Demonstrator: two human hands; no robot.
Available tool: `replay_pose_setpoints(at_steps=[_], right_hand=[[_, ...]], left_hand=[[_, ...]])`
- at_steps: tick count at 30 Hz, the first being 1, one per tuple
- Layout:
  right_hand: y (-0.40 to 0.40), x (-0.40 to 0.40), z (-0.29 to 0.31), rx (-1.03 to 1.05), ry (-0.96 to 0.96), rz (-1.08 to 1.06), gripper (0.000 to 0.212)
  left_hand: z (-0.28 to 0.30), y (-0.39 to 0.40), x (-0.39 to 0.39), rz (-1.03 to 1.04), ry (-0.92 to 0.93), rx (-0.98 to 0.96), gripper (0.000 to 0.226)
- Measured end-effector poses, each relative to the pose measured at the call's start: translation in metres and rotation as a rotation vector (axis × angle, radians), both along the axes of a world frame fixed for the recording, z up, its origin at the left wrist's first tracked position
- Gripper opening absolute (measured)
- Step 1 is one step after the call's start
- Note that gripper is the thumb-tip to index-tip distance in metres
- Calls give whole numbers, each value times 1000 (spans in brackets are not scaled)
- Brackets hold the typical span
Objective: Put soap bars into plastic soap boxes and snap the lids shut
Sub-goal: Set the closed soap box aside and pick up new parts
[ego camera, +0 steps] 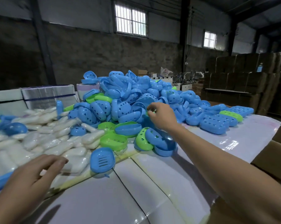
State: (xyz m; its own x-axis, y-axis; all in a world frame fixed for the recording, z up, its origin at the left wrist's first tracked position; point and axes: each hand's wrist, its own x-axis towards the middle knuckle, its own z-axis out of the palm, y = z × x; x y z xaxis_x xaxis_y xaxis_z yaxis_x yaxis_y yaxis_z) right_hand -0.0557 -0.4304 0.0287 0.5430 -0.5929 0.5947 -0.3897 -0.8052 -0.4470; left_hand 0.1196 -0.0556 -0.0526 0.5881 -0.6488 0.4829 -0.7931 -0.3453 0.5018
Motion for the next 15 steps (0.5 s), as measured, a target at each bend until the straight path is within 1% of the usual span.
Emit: replay_pose_setpoints(at_steps=[1, 2, 4, 5, 6, 7, 9, 12, 13, 15], right_hand=[[25, 15, 2, 44, -27, 105, 22], [49, 30, 4, 86, -32, 208, 20], [96, 59, 6, 159, 22, 407, 17], [119, 72, 6, 190, 56, 494, 16], [140, 85, 6, 214, 81, 567, 15], [159, 96, 4, 231, 96, 628, 13], [189, 113, -4, 263, 83, 715, 9], [211, 122, -31, 275, -9, 712, 16], [214, 123, -40, 250, -3, 709, 19], [216, 123, -53, 212, 50, 742, 21]], left_hand=[[12, -3, -16, 33, 14, -35, 45], [20, -4, -29, 17, -12, -80, 35], [29, -6, -44, -17, 2, -93, 9], [31, -5, -47, -11, 36, -70, 9], [30, -6, -46, 5, 14, -44, 19], [30, -5, -45, 18, 6, -33, 22], [32, -4, -44, 52, -17, -19, 20], [34, -2, -42, 108, -30, 11, 11], [35, 0, -41, 124, -37, 45, 12], [38, 2, -40, 152, -40, 113, 22]])
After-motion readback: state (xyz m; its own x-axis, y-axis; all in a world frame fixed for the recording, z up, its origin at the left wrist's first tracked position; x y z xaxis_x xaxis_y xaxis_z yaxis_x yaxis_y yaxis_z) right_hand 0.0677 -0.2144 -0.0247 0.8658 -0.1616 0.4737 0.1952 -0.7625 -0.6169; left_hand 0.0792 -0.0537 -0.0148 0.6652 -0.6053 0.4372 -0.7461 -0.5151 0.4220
